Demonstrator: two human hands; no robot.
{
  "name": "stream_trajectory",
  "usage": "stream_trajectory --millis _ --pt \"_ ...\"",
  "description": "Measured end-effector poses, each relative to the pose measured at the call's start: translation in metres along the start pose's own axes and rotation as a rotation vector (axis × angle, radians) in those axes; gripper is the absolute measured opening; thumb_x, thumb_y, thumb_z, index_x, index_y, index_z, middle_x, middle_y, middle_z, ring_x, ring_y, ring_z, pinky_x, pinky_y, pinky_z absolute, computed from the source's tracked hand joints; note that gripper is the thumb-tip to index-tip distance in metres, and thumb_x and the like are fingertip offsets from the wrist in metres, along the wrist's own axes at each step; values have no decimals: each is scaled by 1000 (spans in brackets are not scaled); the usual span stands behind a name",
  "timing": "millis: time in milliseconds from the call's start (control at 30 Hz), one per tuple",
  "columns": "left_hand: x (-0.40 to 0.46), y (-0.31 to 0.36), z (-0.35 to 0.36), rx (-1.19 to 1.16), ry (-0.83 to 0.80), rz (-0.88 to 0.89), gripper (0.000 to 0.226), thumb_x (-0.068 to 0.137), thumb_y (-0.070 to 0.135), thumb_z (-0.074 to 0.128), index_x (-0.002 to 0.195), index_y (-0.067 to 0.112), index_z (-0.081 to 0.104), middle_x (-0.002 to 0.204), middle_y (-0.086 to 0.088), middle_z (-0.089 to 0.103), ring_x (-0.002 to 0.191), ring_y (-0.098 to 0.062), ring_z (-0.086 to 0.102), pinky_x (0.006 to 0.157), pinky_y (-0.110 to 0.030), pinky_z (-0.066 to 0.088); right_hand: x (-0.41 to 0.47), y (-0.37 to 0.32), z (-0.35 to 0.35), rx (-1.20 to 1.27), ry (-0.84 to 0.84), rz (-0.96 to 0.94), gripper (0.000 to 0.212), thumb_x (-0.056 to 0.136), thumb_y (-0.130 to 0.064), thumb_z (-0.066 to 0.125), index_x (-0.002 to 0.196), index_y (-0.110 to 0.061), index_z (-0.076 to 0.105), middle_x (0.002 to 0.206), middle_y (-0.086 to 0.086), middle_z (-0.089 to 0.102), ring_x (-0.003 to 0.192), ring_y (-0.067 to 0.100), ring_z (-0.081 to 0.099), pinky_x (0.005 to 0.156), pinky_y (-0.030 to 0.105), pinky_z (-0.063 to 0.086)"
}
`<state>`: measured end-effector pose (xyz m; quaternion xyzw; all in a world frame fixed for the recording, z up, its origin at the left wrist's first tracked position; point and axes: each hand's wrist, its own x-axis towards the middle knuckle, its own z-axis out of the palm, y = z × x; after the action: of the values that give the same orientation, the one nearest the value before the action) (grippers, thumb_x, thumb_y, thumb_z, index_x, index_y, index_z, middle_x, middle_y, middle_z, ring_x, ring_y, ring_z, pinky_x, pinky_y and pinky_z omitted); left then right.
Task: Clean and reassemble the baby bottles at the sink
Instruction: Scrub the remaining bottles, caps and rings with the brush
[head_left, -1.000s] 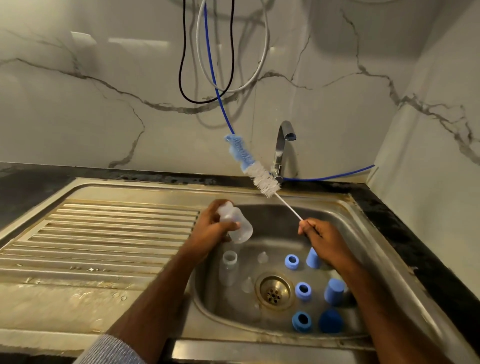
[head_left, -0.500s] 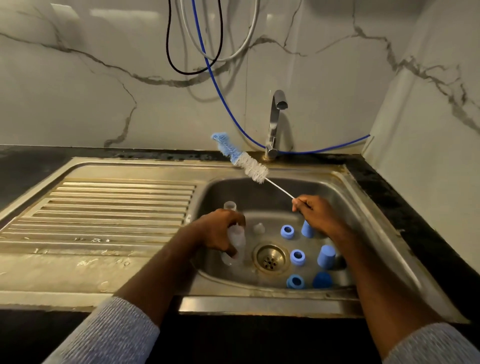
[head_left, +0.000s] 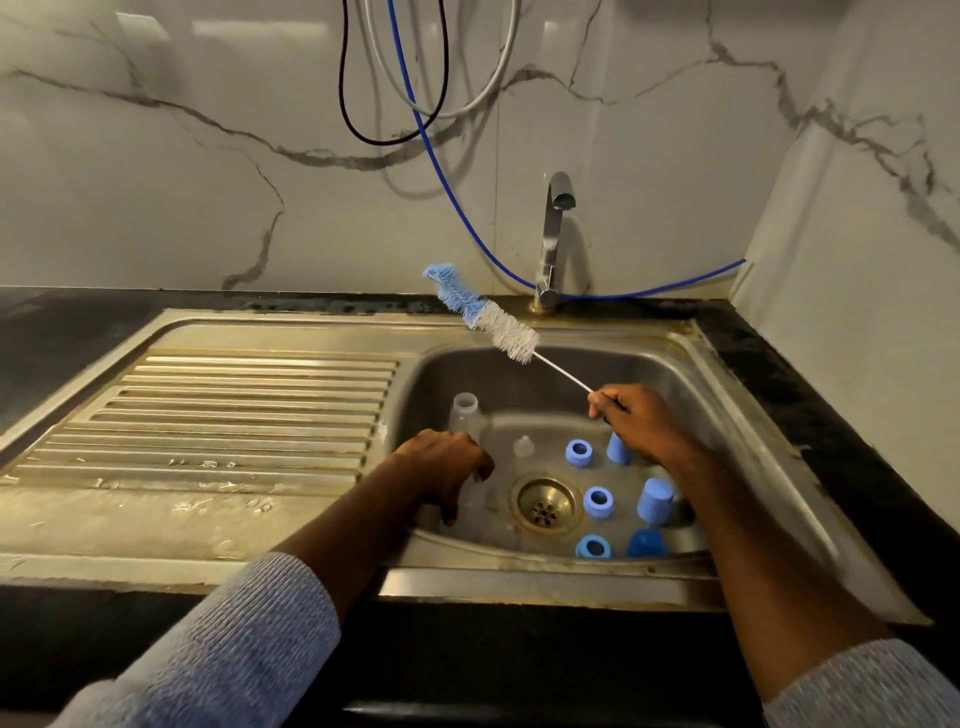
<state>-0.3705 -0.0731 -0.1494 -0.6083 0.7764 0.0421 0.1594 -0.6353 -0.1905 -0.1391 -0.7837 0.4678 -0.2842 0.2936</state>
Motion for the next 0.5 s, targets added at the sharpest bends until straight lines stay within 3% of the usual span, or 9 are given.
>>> stream_trajectory --millis 133,333,500 --pt "1 1 2 53 -3 12 67 60 40 94 116 33 59 120 0 60 104 -22 60 70 -33 39 0 0 0 3 -7 -4 34 102 -27 55 73 -17 68 57 -6 57 56 11 50 61 31 43" --pt "1 -3 2 -1 35 -32 72 60 44 93 123 35 61 124 4 62 108 -21 63 78 -33 44 1 1 0 -11 -12 -4 35 102 -30 55 71 -19 68 53 -16 57 51 3 47 62 29 42" --pt "1 -3 3 -1 13 -50 70 57 42 95 117 34 61 121 3 61 105 -21 63 75 -32 43 1 2 0 -2 -18 -5 35 101 -29 55 71 -18 68 55 -7 55 55 11 48 62 31 42"
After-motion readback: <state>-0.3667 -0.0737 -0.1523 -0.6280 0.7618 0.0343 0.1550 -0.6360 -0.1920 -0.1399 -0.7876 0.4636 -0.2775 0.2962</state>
